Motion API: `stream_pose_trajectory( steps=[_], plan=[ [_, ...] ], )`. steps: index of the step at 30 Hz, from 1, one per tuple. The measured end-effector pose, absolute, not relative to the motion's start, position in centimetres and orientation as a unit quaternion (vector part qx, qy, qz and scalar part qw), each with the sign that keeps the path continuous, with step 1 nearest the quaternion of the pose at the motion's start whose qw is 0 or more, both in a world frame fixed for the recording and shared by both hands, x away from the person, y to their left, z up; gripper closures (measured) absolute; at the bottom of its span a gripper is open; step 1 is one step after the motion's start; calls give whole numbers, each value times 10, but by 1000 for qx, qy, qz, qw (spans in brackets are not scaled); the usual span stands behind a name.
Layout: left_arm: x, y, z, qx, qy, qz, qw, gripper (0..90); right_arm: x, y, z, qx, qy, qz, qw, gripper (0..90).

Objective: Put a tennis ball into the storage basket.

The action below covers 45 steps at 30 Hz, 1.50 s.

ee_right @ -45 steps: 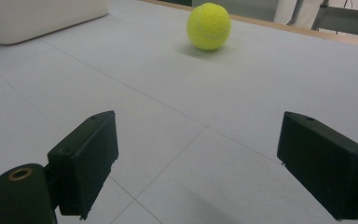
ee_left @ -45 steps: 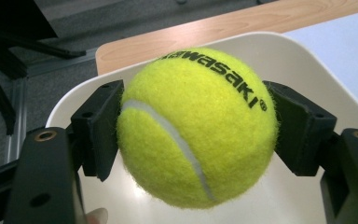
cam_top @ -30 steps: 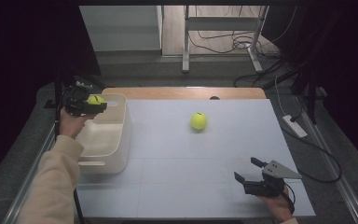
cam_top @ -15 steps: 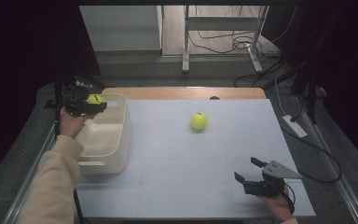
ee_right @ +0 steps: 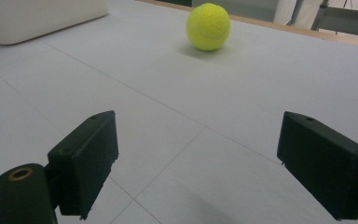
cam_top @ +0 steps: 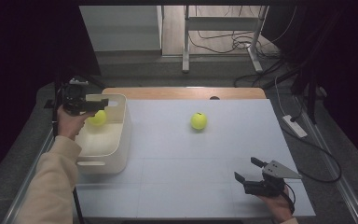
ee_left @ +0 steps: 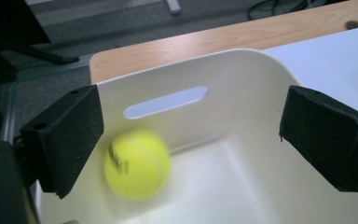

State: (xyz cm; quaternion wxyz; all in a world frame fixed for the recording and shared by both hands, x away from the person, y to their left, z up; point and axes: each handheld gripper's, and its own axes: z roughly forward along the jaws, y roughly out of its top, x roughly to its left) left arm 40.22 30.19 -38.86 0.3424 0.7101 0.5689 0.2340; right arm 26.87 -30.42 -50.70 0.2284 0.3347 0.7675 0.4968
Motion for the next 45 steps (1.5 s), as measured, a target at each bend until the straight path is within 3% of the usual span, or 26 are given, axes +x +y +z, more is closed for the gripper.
stream_pose_trajectory(
  steps=[25, 45],
  plan=[
    [350, 271, -360, 727, 482, 221, 436, 56, 270, -303, -506, 335, 764, 505, 224, 126],
    [331, 244, -359, 732, 426, 213, 487, 60, 269, -304, -506, 335, 762, 506, 227, 126]
  ],
)
